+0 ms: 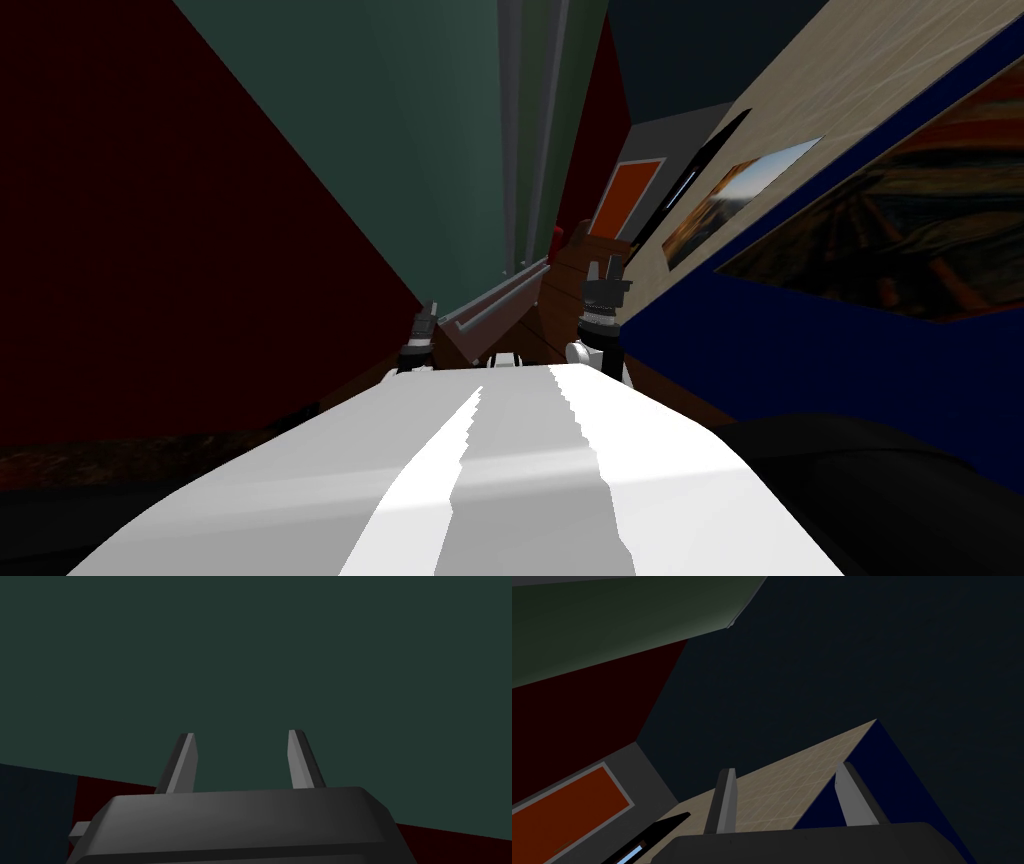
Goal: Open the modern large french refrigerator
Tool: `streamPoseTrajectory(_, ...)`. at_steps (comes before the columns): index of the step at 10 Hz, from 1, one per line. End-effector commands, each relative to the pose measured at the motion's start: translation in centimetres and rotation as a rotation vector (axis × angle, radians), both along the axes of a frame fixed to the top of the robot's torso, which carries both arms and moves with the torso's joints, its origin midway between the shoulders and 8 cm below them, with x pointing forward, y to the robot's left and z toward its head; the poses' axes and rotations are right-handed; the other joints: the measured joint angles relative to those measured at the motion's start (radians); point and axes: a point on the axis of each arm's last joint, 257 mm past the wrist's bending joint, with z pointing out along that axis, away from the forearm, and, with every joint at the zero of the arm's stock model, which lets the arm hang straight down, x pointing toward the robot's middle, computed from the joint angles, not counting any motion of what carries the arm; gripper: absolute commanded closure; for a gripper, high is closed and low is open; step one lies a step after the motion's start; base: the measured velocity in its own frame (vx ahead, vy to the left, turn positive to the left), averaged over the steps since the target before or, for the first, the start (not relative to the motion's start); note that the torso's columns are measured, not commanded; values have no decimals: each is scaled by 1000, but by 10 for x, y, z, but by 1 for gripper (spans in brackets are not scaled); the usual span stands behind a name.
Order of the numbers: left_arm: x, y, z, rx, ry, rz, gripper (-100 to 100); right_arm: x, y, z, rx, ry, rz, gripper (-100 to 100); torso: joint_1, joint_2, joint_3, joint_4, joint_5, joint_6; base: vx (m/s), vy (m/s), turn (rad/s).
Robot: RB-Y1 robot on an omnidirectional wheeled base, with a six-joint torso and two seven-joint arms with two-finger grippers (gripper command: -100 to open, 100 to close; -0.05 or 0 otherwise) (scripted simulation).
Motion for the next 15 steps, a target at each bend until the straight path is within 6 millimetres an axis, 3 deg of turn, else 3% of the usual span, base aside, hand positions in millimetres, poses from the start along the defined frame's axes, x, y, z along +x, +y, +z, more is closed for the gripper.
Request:
streamPoseTrajectory(1,2,5,-23,7,48,18,-100,0,0,0,0,0,0,0,0,1,0,1,0,0,7,-6,2)
streamPoseTrajectory(4,1,10,-49,10,97,31,-100,0,0,0,0,0,0,0,-2,0,0,1,-1,1,5,-10,1)
streamPoseTrajectory(6,1,10,-49,10,98,32,-100,0,0,0,0,0,0,0,0,0,0,0,0,0,3,-3,-5)
streamPoseTrajectory(12,-1,13,-82,19,156,47,-100,0,0,0,0,0,0,0,-2,-1,0,1,-1,2,3,-6,2)
streamPoseTrajectory(15,-3,15,-108,27,200,58,-100,0,0,0,0,0,0,0,-2,-1,0,1,-1,2,6,-9,2)
